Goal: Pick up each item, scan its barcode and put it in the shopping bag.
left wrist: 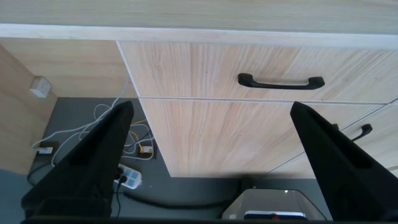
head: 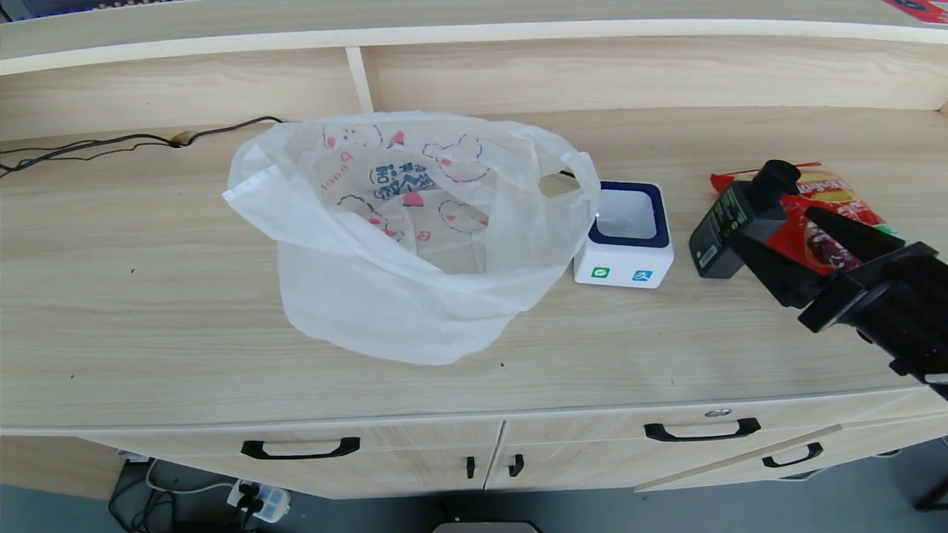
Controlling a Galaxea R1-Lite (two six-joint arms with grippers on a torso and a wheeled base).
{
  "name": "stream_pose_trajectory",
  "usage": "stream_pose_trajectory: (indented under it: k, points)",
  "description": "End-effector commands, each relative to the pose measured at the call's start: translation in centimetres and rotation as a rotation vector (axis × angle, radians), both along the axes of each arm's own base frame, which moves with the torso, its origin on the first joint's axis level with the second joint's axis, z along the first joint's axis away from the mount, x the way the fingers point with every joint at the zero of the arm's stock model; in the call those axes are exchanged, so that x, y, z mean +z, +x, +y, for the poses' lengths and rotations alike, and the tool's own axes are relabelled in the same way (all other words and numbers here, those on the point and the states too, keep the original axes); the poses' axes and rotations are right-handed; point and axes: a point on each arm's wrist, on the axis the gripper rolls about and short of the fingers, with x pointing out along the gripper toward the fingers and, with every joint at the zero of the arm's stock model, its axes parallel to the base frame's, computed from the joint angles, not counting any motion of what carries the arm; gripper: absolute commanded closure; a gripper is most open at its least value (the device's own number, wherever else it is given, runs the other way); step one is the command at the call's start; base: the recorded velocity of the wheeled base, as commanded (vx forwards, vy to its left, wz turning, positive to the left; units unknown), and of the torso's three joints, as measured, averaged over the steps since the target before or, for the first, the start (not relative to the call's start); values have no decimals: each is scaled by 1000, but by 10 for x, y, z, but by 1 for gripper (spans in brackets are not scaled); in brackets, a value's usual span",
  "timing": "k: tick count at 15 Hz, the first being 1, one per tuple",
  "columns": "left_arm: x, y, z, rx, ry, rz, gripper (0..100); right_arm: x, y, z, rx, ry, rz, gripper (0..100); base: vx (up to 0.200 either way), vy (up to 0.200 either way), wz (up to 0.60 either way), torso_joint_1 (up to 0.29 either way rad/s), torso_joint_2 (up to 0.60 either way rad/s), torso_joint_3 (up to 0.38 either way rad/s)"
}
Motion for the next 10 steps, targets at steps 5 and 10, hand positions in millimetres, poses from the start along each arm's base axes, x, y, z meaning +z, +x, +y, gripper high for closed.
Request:
stream_pose_trajectory:
  k: [5,10]
  points:
    - [0,0,0,0,0,1,0,-10,37,2,-24,-10,48,0,0,0,0,0,0,0]
    - [0,0,0,0,0,-1,0,-16,64,-10,-87,-5,67,0,0,0,0,0,0,0]
